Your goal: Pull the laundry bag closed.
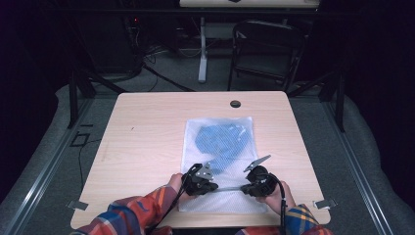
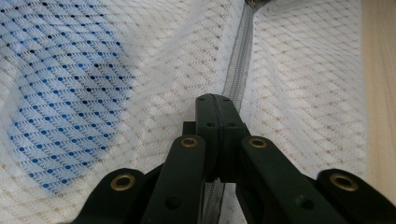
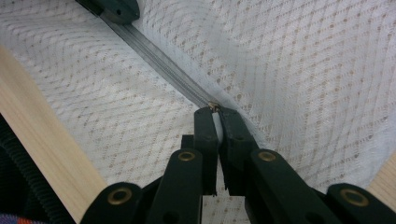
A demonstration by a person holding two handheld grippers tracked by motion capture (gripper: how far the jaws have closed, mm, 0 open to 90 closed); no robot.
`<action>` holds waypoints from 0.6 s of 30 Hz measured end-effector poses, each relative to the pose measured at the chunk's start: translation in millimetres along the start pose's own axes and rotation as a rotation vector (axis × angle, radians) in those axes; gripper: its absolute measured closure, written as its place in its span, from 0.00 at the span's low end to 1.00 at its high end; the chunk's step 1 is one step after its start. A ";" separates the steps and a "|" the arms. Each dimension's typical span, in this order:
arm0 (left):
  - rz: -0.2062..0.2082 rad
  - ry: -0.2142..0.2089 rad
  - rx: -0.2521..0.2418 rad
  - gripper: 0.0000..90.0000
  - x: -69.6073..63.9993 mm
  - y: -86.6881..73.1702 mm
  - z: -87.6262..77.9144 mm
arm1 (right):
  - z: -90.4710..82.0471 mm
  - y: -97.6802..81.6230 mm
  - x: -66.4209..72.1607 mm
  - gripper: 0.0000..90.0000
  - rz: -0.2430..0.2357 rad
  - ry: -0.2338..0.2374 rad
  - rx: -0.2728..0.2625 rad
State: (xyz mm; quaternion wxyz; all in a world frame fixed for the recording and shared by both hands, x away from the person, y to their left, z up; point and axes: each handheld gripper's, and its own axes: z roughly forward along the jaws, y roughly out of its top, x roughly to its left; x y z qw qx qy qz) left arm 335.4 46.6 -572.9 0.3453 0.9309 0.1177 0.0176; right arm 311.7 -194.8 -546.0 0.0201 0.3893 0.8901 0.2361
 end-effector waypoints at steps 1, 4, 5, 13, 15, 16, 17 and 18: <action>0.001 0.004 -0.008 1.00 -0.3 0.8 0.6 | 0.3 0.1 0.1 0.97 0.001 0.003 -0.003; 0.002 0.002 -0.022 1.00 -2.0 5.4 6.4 | 1.1 0.5 -0.2 0.97 -0.002 -0.001 -0.003; 0.004 -0.002 -0.026 1.00 -3.2 7.2 8.4 | 1.5 0.5 0.0 0.97 0.001 -0.001 -0.005; 0.013 0.009 -0.043 1.00 -4.1 14.1 17.0 | 5.1 2.2 1.2 0.96 -0.001 0.000 -0.010; 0.018 0.008 -0.036 1.00 -3.7 14.5 17.0 | 5.3 2.2 1.0 0.97 0.005 0.005 -0.012; 0.017 0.006 -0.035 1.00 -3.3 14.6 17.0 | 5.1 2.0 0.6 0.97 0.001 0.001 -0.009; 0.012 0.005 -0.030 1.00 -3.1 15.0 16.9 | 5.1 2.0 0.7 0.97 0.002 -0.001 -0.008; 0.010 0.006 -0.027 1.00 -3.3 15.2 16.8 | 5.3 2.1 1.2 0.97 0.000 -0.008 -0.004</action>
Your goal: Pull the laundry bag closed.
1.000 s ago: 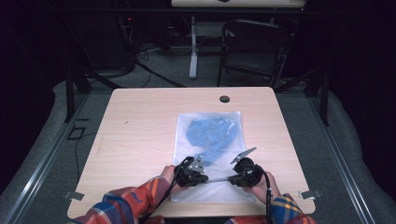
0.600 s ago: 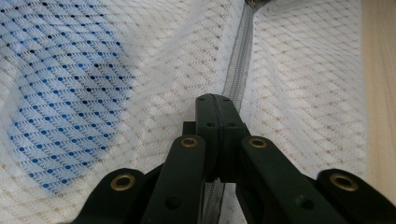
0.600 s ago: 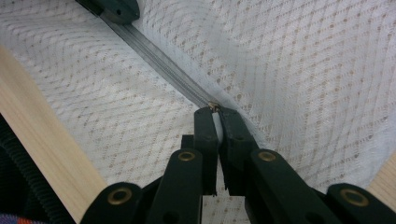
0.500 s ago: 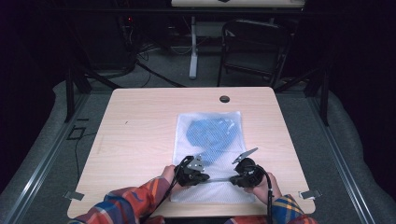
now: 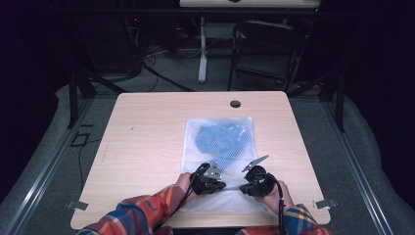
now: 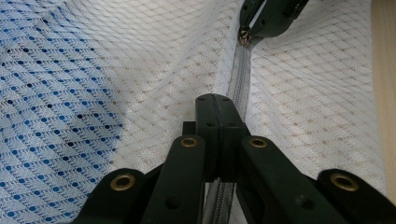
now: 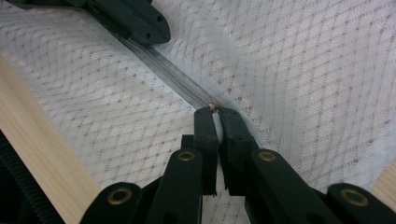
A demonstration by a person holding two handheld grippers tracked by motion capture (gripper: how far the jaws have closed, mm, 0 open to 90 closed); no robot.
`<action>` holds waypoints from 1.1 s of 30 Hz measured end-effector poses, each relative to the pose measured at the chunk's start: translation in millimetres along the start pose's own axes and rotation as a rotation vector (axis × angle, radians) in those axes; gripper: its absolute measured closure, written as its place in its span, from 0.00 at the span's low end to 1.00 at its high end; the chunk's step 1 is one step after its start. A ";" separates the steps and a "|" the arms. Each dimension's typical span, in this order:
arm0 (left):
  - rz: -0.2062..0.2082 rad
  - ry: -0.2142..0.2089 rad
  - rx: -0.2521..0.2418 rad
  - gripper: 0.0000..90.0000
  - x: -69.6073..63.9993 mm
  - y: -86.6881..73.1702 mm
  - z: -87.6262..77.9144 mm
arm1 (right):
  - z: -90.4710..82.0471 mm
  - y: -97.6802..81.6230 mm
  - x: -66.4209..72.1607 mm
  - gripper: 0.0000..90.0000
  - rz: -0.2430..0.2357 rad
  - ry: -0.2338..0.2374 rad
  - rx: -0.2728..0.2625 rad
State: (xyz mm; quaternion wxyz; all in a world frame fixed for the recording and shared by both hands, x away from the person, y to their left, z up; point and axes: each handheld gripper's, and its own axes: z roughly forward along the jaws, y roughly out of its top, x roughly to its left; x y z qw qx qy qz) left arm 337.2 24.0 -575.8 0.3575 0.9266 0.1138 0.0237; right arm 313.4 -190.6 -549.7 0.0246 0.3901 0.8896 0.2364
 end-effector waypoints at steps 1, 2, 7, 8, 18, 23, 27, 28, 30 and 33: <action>0.003 0.006 0.002 1.00 -0.5 0.3 0.1 | -0.3 0.1 0.3 0.97 -0.004 -0.003 0.004; 0.004 0.009 0.002 1.00 -0.7 0.4 0.3 | -0.9 0.0 -0.1 0.97 -0.010 -0.014 0.011; -0.002 0.017 -0.002 1.00 -1.3 0.0 0.4 | -2.9 -0.4 0.8 0.97 -0.008 -0.014 0.016; -0.002 0.016 -0.002 1.00 -1.3 0.0 0.4 | -3.1 -0.7 0.5 0.97 -0.009 -0.013 0.013; -0.002 0.017 -0.001 1.00 -1.2 -0.1 0.3 | -6.6 -4.2 -0.8 0.97 0.024 -0.013 -0.010; 0.000 0.015 -0.001 1.00 -0.9 -0.1 0.3 | -9.9 -4.7 -3.1 0.97 0.012 -0.011 0.004; 0.002 0.016 0.000 1.00 -0.9 -0.1 0.2 | -10.7 -5.0 -3.6 0.97 0.012 -0.024 0.007; 0.002 0.016 0.000 1.00 -1.0 -0.1 0.2 | -11.4 -5.5 -4.6 0.97 0.020 -0.021 0.001; 0.002 0.015 0.000 1.00 -0.8 -0.1 0.2 | -13.2 -7.1 -7.1 0.97 0.029 -0.018 0.001; 0.003 0.015 0.000 1.00 -0.9 -0.1 0.3 | -13.8 -8.1 -6.8 0.97 0.031 -0.024 -0.002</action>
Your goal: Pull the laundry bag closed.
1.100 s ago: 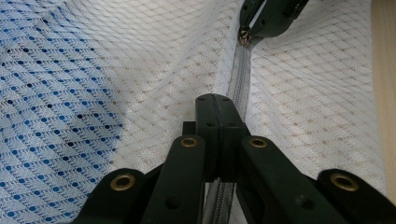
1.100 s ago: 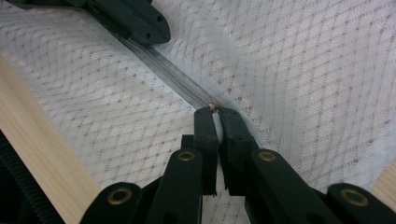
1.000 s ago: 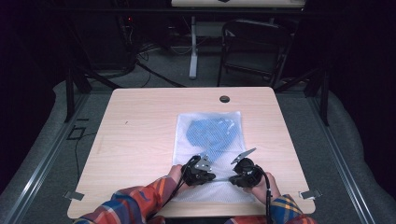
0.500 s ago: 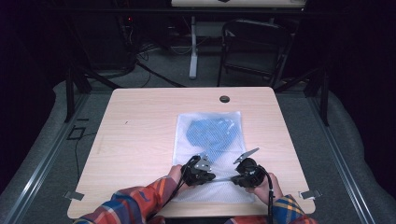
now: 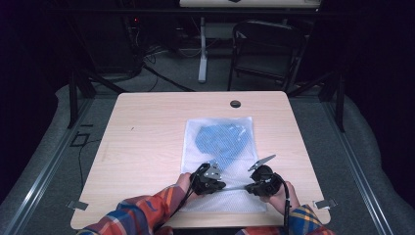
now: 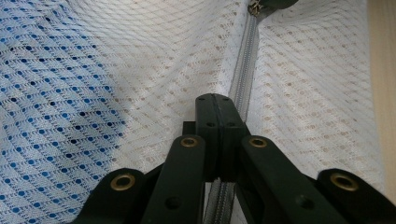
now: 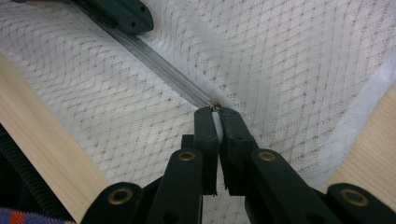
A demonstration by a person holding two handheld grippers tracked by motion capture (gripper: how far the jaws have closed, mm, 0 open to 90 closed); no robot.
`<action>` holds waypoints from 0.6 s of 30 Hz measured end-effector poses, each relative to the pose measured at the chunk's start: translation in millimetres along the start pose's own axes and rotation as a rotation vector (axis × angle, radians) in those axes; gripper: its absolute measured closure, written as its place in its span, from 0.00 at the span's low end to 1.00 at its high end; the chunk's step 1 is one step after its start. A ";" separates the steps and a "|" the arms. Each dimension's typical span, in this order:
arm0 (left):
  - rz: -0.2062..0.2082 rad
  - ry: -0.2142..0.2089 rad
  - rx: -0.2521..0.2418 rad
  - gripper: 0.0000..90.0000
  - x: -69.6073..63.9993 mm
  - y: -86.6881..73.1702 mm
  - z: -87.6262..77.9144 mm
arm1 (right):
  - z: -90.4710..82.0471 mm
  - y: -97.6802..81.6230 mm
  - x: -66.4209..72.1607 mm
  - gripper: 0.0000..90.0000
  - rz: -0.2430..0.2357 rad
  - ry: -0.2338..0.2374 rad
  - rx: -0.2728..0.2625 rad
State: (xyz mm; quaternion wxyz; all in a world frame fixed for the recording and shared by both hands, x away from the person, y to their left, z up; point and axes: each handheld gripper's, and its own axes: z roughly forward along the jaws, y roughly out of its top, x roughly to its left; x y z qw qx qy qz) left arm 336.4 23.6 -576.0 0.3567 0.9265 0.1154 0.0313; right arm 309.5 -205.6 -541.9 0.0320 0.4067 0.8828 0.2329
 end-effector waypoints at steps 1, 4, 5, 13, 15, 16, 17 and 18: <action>0.000 0.000 0.001 1.00 0.0 0.0 0.0 | 0.2 0.0 0.5 0.97 0.002 0.004 -0.003; 0.000 0.000 0.000 1.00 0.0 0.0 0.0 | 0.2 -0.5 0.1 0.97 0.005 0.003 -0.002; 0.000 0.000 0.000 1.00 0.1 0.0 -0.1 | 0.0 -0.2 0.2 0.97 0.000 0.001 0.005; 0.002 0.000 0.001 1.00 0.0 0.0 -0.1 | -0.2 -0.9 -0.5 0.97 0.015 -0.011 0.012; 0.001 0.000 0.001 1.00 0.0 0.0 -0.1 | -1.7 -2.7 -3.3 0.97 0.031 -0.007 0.016; 0.001 -0.001 0.001 1.00 0.2 0.0 -0.1 | -1.6 -4.2 -4.1 0.97 0.037 -0.014 0.007; -0.001 -0.003 0.001 1.00 0.3 0.0 -0.1 | -3.3 -5.0 -5.4 0.97 0.030 -0.012 0.010; 0.000 -0.002 0.000 1.00 0.1 0.0 0.0 | -4.5 -5.1 -5.2 0.97 0.031 -0.007 0.019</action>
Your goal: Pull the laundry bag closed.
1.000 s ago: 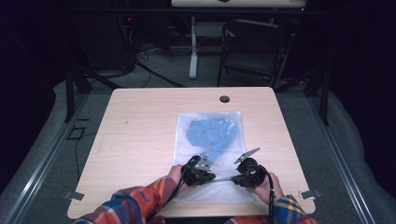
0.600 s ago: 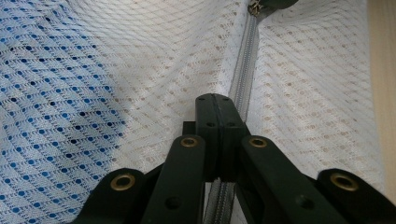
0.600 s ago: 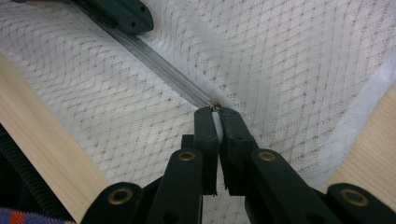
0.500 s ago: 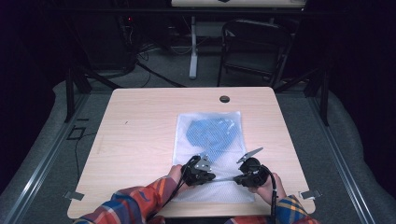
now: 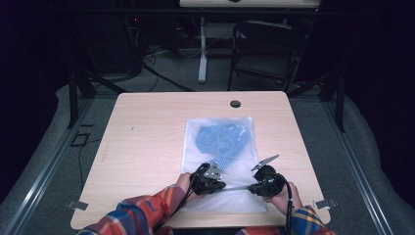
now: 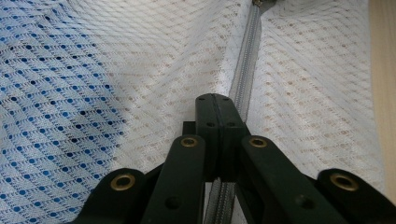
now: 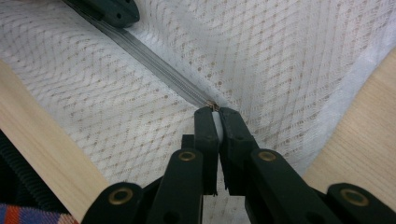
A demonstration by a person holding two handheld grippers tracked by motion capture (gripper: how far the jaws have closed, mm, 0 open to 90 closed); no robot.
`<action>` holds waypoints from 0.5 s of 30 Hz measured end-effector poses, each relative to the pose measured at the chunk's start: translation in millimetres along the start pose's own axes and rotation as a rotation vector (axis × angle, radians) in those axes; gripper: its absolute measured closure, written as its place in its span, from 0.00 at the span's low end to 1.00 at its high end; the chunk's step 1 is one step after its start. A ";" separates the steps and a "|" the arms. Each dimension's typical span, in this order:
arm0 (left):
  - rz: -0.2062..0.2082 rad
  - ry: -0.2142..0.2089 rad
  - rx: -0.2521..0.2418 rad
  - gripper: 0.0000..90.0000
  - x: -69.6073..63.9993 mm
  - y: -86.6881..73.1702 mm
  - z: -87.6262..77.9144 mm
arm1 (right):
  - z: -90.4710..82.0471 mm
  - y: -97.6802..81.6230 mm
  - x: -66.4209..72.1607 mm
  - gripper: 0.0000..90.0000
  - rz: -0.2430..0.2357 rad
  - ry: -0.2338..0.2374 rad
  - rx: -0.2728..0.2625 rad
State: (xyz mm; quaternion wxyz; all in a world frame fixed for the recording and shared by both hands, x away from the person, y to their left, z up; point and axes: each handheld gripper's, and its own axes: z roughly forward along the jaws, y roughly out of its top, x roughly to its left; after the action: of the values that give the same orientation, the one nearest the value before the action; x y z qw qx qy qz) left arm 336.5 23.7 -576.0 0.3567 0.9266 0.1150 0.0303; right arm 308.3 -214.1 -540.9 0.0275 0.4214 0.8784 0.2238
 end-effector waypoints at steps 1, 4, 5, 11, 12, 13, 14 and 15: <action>0.002 0.001 0.001 1.00 -0.1 0.1 0.0 | 0.2 -0.2 0.6 0.97 0.000 0.004 -0.006; 0.003 0.004 0.005 1.00 0.0 -0.1 -0.3 | 1.0 -1.2 1.5 0.97 0.009 -0.001 -0.015; -0.001 0.007 0.003 1.00 1.0 -0.8 -0.5 | 0.2 -2.1 0.4 0.97 0.009 -0.019 -0.006; -0.020 -0.002 -0.001 1.00 2.2 -1.6 -0.6 | -4.6 -8.2 -6.6 0.97 0.025 -0.018 0.002; -0.027 -0.005 0.004 1.00 2.7 -1.4 -1.1 | -3.6 -8.0 -6.2 0.97 0.019 -0.019 0.011; -0.022 -0.001 0.011 1.00 1.8 -0.5 -1.2 | -3.0 -7.7 -6.3 0.97 0.016 -0.019 0.011; -0.009 0.006 0.015 1.00 0.3 0.7 -0.9 | -2.4 -7.5 -5.9 0.97 0.026 -0.002 -0.005; -0.003 0.004 0.002 1.00 -1.2 1.5 -0.2 | -2.7 -7.1 -6.0 0.97 0.023 -0.004 -0.005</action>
State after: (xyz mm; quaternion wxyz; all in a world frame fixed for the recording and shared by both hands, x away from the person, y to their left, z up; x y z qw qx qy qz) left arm 335.6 22.4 -574.8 0.3555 0.9268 0.1173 0.0315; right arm 306.3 -223.4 -542.2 0.0276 0.4319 0.8728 0.2256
